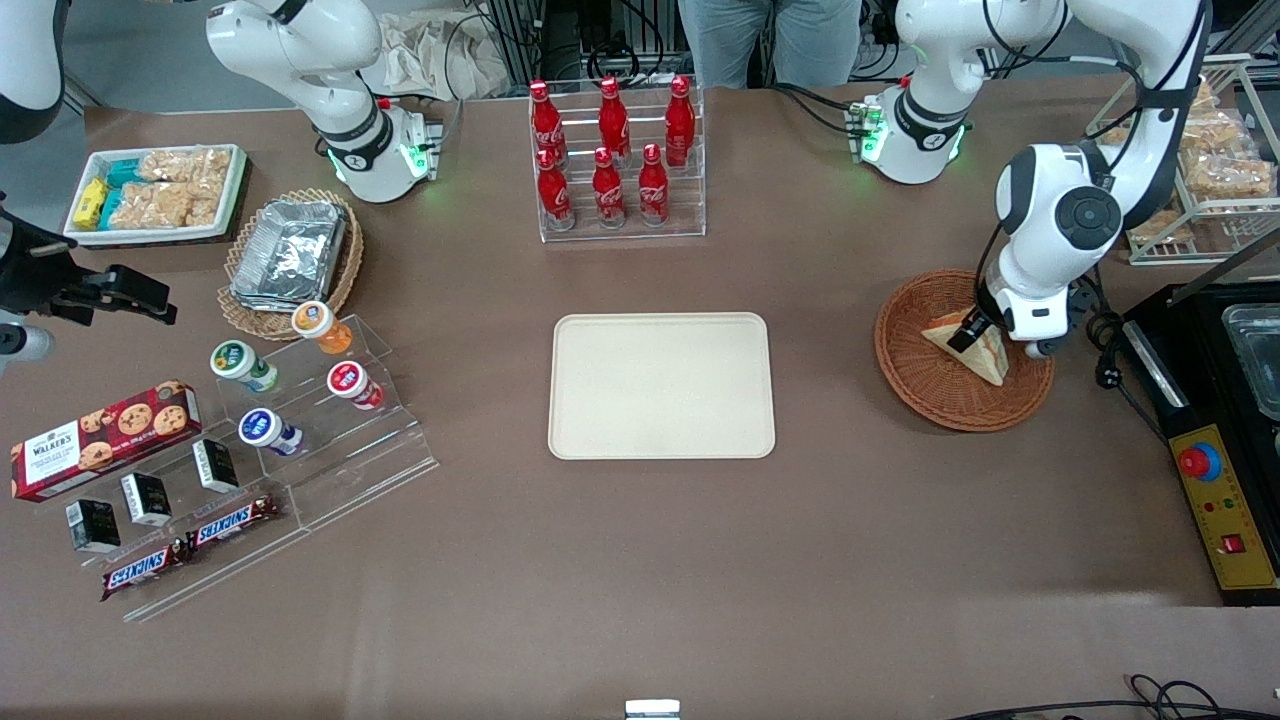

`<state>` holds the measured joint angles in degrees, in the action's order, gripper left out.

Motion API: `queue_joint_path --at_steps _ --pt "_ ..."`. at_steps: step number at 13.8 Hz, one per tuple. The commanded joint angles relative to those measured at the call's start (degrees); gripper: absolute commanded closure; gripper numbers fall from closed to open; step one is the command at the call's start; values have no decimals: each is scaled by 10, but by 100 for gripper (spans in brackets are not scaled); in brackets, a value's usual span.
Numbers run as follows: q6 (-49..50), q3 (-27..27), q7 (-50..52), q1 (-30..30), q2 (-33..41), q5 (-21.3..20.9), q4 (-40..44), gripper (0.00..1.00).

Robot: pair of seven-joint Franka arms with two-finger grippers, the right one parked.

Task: Place sandwich from basket to tray
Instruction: 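Lower the left gripper and close it on the wrapped sandwich, then lift the sandwich and carry it over the white tray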

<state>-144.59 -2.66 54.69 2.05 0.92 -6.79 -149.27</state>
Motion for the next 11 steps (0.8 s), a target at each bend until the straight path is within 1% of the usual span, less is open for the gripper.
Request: queue_joint_path --at_steps 1,2,4,5,6,9,11 --pt "-33 -2 16 10 -12 -17 -10 41" --pt "-35 -2 16 10 -15 -17 -9 56" --pt "-42 -2 16 10 -23 -17 -8 80" --pt "-45 -2 16 10 -24 -17 -7 95" --pt "-45 -2 16 10 -24 -17 -6 100" --pt "-40 -3 8 9 -15 -17 -2 100" --pt "-26 -3 2 8 9 -16 2 100"
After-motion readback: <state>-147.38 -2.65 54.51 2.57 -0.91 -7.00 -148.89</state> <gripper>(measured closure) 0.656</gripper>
